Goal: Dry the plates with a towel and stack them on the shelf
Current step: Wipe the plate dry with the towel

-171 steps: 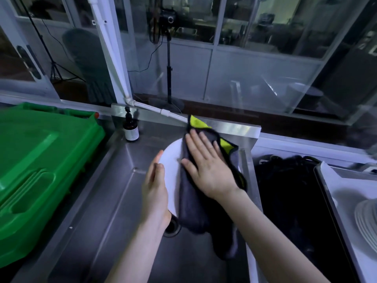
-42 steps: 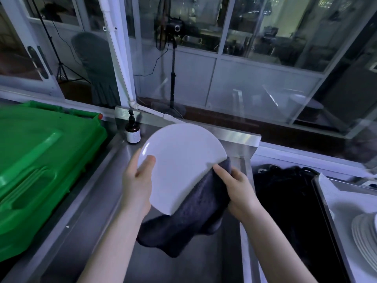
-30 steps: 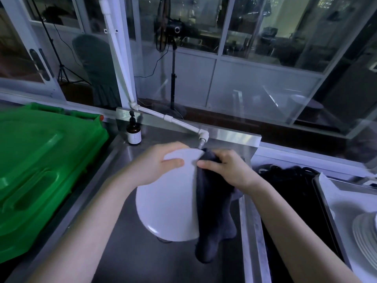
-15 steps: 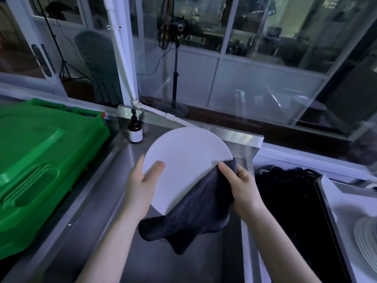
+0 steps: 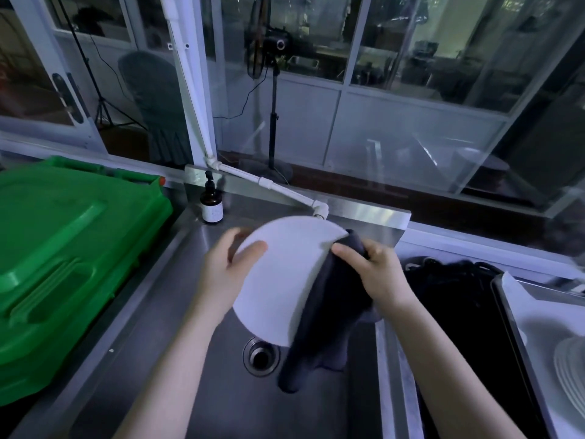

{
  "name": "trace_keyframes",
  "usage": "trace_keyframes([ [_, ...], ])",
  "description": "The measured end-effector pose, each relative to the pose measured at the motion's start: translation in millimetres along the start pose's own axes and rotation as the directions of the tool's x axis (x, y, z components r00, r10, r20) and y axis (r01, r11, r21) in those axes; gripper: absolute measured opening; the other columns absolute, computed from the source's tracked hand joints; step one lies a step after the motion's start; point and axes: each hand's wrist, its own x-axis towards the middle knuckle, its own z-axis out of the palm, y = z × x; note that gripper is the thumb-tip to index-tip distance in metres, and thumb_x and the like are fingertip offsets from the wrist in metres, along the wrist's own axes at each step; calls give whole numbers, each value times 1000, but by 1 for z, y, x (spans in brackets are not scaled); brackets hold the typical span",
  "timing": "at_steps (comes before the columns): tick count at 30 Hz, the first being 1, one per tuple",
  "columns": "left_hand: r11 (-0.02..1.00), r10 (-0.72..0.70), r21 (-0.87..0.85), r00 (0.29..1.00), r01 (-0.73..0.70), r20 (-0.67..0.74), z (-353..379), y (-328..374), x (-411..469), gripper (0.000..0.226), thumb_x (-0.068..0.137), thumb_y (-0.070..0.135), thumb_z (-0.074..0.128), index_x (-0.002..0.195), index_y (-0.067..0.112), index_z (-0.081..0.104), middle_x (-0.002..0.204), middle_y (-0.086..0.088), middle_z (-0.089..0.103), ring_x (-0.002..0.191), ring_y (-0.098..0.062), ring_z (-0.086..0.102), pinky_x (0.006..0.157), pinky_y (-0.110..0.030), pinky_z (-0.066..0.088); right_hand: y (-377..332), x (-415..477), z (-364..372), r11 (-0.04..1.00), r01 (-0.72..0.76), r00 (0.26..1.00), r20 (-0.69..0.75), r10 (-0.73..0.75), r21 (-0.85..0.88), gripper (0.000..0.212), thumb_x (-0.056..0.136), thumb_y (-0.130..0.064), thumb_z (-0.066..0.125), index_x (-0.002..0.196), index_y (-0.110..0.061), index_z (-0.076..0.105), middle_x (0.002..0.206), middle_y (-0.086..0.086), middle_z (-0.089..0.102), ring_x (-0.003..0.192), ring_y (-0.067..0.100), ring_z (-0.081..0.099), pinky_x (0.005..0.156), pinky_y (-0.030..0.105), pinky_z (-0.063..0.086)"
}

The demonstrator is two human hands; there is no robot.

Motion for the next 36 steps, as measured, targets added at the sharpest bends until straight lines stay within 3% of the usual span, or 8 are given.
trace_keyframes([
  [6, 980, -155, -156, 966, 124, -205, 21, -15, -25, 28, 84, 53, 65, 104, 34, 69, 107, 9, 74, 100, -1, 65, 86, -30, 49, 27, -36, 23, 751, -360, 897, -16, 442, 553, 40, 66, -48, 79, 85, -13, 75, 94, 12, 75, 92, 22, 69, 86, 38, 52],
  [10, 999, -30, -28, 999, 29, -32, -2, -1, -7, 10, 97, 31, 64, 99, 36, 71, 100, 16, 75, 98, -5, 69, 83, -32, 53, 19, -30, 11, 880, -295, 950, 11, 313, 371, 41, 71, -46, 77, 85, -8, 70, 87, 10, 73, 89, 19, 65, 82, 37, 52],
  [13, 981, 18, 189, 986, -50, 167, -8, 12, 11, 40, 91, 45, 67, 118, 15, 67, 116, -3, 72, 111, -21, 64, 100, -44, 48, -4, -4, -1, 997, -76, 995, 60, 75, 23, 24, 82, -33, 76, 66, -19, 65, 64, -13, 62, 69, 1, 55, 63, 20, 47],
  [18, 859, 137, 390, 882, -332, 450, 4, 24, 23, 10, 89, 37, 73, 86, 32, 65, 74, 12, 63, 65, -3, 52, 58, -18, 36, -25, 5, 12, 940, 209, 931, 350, -106, -269, 13, 83, -27, 76, 81, -14, 72, 80, 1, 73, 78, 3, 57, 79, 33, 47],
  [24, 997, 72, 49, 982, -65, -176, 6, -19, -11, 12, 96, 29, 64, 107, 28, 68, 82, 30, 66, 78, 13, 58, 71, -8, 41, 2, -15, 7, 995, -97, 989, -106, 100, 36, 41, 84, -33, 74, 66, -4, 53, 63, -3, 48, 66, 7, 44, 61, 32, 38],
  [28, 987, -144, -104, 969, 125, -201, 20, -30, -26, 33, 99, 34, 60, 132, 32, 55, 128, 15, 62, 118, -2, 56, 90, -14, 38, 20, -34, 20, 805, -353, 902, -54, 428, 478, 25, 84, -33, 74, 81, -8, 72, 86, 6, 75, 84, 16, 68, 80, 34, 52],
  [33, 994, -3, 108, 1000, 3, 3, -5, -8, -5, 26, 98, 32, 63, 123, 40, 57, 100, 30, 65, 95, 20, 58, 74, 0, 40, 19, -30, 8, 900, -324, 942, 13, 335, 293, 20, 85, -30, 74, 81, -10, 72, 84, 7, 75, 84, 15, 67, 80, 33, 53],
  [36, 908, 52, 376, 940, -185, 338, -8, 11, 10, 16, 93, 46, 59, 108, 52, 57, 97, 18, 69, 97, -5, 63, 83, -25, 48, -4, -12, 3, 997, -64, 986, 150, 71, -50, 22, 82, -26, 77, 65, -15, 67, 66, -14, 67, 68, -2, 59, 66, 16, 47],
])
